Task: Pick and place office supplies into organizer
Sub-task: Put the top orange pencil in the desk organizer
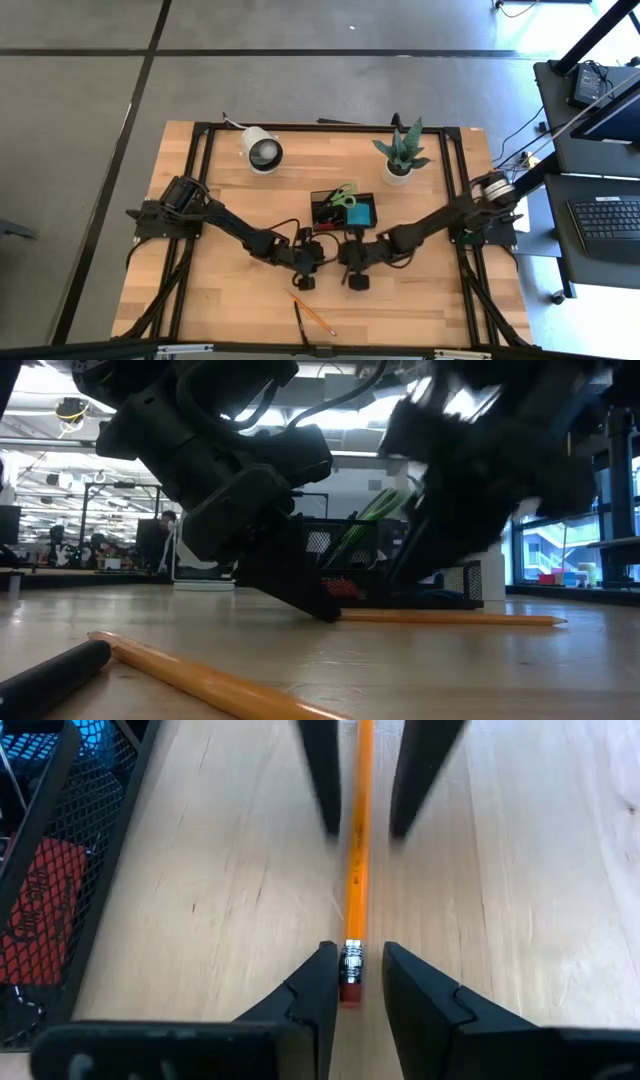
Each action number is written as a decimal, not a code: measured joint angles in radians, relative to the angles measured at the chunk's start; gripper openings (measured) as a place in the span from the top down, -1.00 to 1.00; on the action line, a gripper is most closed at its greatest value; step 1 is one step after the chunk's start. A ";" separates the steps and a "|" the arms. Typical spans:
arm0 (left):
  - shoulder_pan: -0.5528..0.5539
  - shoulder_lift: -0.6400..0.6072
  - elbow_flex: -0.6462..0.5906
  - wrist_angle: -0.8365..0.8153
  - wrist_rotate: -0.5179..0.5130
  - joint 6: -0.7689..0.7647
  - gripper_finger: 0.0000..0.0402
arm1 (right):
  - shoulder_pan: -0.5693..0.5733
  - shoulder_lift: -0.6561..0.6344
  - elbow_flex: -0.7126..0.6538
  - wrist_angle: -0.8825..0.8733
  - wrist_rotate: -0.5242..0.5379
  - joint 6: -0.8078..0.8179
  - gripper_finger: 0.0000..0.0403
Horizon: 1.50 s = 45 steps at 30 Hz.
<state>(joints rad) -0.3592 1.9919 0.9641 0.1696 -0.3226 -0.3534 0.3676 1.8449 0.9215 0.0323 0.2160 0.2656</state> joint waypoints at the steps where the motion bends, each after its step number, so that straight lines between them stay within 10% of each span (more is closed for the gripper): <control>1: 0.000 0.000 0.000 0.000 0.000 0.000 0.63 | 0.010 -0.031 0.001 -0.044 0.024 0.008 0.52; 6: 0.000 0.000 -0.001 0.001 0.000 0.000 0.62 | 0.090 -0.172 -0.039 -0.246 0.183 0.128 0.52; 13: 0.000 0.000 -0.001 0.002 0.000 0.000 0.62 | 0.225 -0.366 -0.295 -0.065 0.360 0.330 0.52; 19: 0.000 0.000 -0.002 0.003 0.000 0.006 0.63 | 0.291 -0.384 -0.491 0.311 0.366 0.303 0.52; 45: 0.002 0.000 -0.002 0.004 -0.001 0.000 0.64 | 0.325 -0.246 -0.615 0.442 0.345 0.358 0.52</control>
<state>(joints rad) -0.3576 1.9923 0.9623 0.1734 -0.3233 -0.3538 0.6930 1.5985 0.3062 0.4747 0.5607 0.6239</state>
